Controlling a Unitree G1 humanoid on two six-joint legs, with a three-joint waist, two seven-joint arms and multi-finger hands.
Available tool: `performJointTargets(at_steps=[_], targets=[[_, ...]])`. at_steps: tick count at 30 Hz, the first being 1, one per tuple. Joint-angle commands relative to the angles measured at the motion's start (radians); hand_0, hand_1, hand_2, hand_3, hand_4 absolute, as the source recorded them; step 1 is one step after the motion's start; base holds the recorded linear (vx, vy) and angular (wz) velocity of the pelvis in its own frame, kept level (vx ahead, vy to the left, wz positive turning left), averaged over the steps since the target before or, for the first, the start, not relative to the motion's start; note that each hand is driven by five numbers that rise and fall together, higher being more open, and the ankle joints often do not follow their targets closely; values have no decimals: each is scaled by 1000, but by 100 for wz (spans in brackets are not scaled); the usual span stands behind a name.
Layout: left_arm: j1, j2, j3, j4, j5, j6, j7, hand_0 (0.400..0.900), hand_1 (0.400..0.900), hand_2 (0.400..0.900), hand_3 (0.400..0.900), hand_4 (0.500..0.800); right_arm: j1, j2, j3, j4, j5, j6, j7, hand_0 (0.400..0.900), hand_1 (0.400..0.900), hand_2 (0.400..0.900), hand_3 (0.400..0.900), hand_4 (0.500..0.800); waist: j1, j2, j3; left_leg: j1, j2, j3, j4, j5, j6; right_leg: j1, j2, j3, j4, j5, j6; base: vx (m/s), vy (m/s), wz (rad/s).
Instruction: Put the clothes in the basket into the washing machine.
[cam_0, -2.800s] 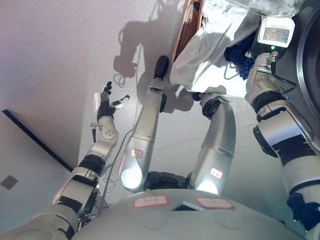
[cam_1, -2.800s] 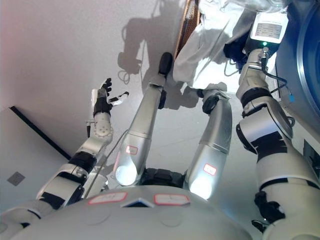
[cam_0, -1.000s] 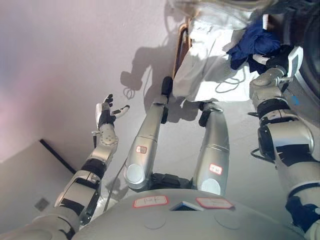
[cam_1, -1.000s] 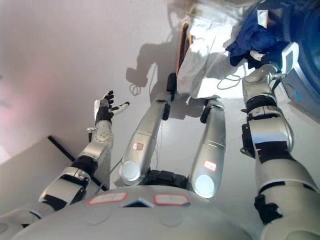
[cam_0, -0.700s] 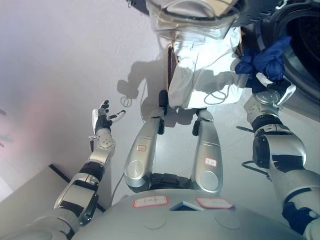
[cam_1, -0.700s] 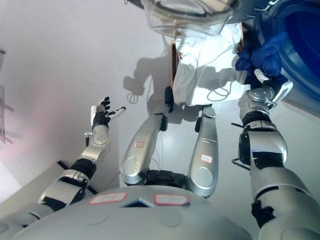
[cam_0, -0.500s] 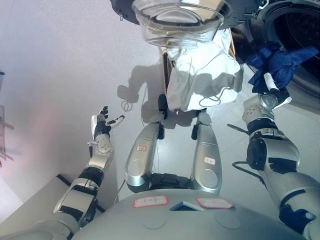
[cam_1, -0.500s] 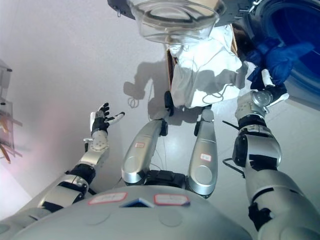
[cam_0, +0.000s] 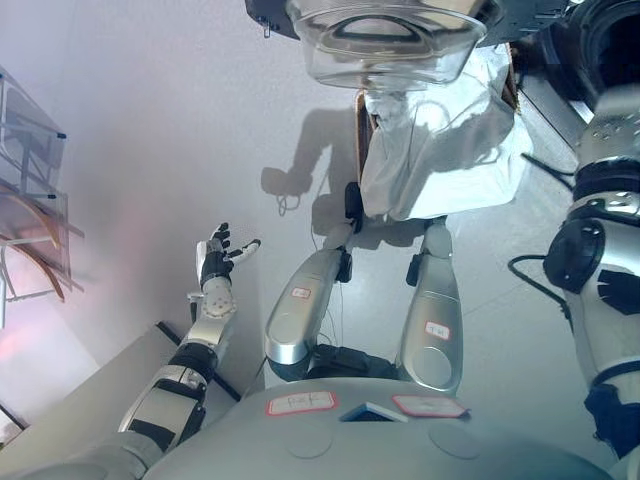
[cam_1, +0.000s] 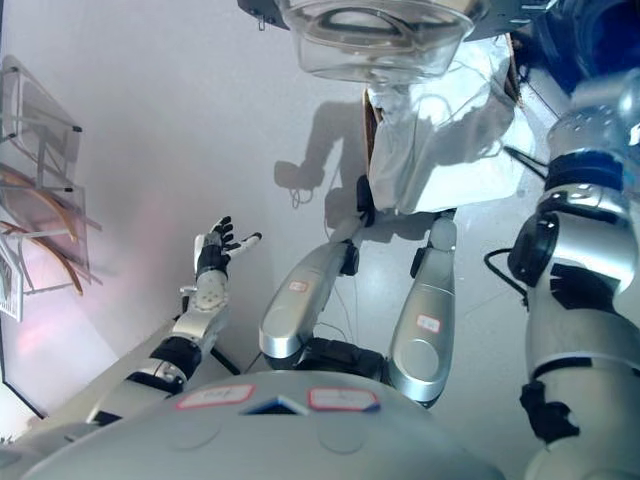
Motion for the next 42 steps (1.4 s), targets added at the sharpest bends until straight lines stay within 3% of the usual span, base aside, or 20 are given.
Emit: performJointTargets(at_steps=[1,2,3,9,23,29,34,42], targets=[[45,29,-16,16,-20,-16,34,900,900,900,900,800,-33,-160,106,-65,-99,-86,-38,400,400,400,400,500,9,32,-103,-29,-8,-75,-70,70,-76,-1,43,-57,147,-146,12,49,-53,12],[45,31,-16,-1,-21,-19,36,900,900,900,900,800,-50,-177,122,-60,-106,-80,-40,520,520,520,520,572,8,32,-106,-30,-7,-79,-72,70,-77,-5,44,-60,151,-148,11,43,-52,13],[50,31,-16,-3,-19,-18,37,900,900,900,900,800,-55,-184,124,-54,-113,-69,-42,900,900,900,900,800,8,31,-107,-28,-7,-82,-74,70,-79,-4,46,-62,153,-151,10,42,-38,8],[44,25,-15,-1,-26,-17,42,900,900,900,900,800,-65,-194,135,-34,-90,-59,-9,900,900,900,900,800,4,28,-113,-27,-8,-90,-74,69,-81,-8,50,-64,162,-156,6,22,-12,-1],[44,10,-14,36,-46,-10,32,900,900,900,900,800,-27,-118,151,65,-62,-21,63,900,900,900,900,800,5,36,-108,-14,-6,-86,-68,64,-75,-2,53,-55,173,-161,1,-2,3,-2],[28,1,-13,76,-11,15,9,900,900,900,900,800,164,28,123,154,-75,61,157,900,900,900,900,800,-14,4,-89,4,0,-88,-58,59,-67,24,61,-62,173,-160,-4,-12,-28,-3],[17,-14,4,105,12,35,-3,900,900,900,900,800,368,173,112,151,-125,86,186,900,900,900,900,800,-39,-32,-77,20,3,-93,-44,52,-61,61,63,-72,163,-155,-6,-25,-40,4],[20,-1,89,171,43,66,-25,900,900,900,900,800,677,338,161,164,-262,164,274,900,900,900,900,800,-79,-132,-97,106,14,-101,-36,30,-58,182,69,-90,106,-132,-2,5,-28,2]])
